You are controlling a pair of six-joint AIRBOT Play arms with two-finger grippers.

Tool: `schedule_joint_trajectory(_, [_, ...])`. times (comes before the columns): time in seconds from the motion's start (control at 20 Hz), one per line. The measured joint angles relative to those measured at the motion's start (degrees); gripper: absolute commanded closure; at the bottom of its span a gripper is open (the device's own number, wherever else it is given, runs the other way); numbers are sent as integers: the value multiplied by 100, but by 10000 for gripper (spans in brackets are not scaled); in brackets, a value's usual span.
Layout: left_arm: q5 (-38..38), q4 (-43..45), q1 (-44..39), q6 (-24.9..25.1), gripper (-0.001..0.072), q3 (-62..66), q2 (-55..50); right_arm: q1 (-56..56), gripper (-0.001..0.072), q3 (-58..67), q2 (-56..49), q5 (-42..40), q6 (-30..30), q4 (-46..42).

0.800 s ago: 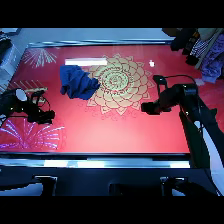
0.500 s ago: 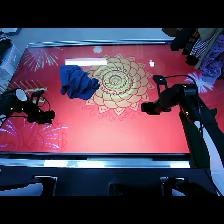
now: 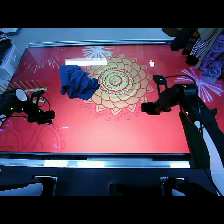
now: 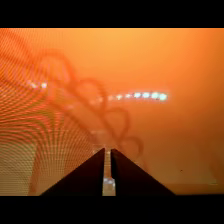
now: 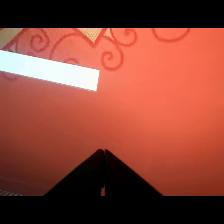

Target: Fold the clothes and pants, and hang the long-sleeved shirts on hangers.

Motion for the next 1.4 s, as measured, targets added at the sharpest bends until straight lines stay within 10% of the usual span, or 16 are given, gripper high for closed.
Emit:
schedule_joint_trajectory(0.05, [7,-13,-2,0,114,0,0,0,660,0,0,2,0,0])
schedule_joint_trajectory(0.1, [61,-17,-2,-17,-13,0,0,0,660,0,0,7,0,-2])
schedule_joint_trajectory(0.55, [2081,-540,-232,-909,-13,1558,-461,2,657,2,0,221,2,-11])
schedule_joint_trajectory(0.85, [2741,-651,-621,-1464,-13,3908,-2553,2,455,2,0,258,101,4])
schedule_joint_trajectory(1.0, [2588,-931,-743,-1585,673,4572,-3348,2,318,2,0,280,229,4])
schedule_joint_trajectory(1.4, [673,-1495,-898,-520,695,5180,-3075,2,283,74,85,-17,706,2])
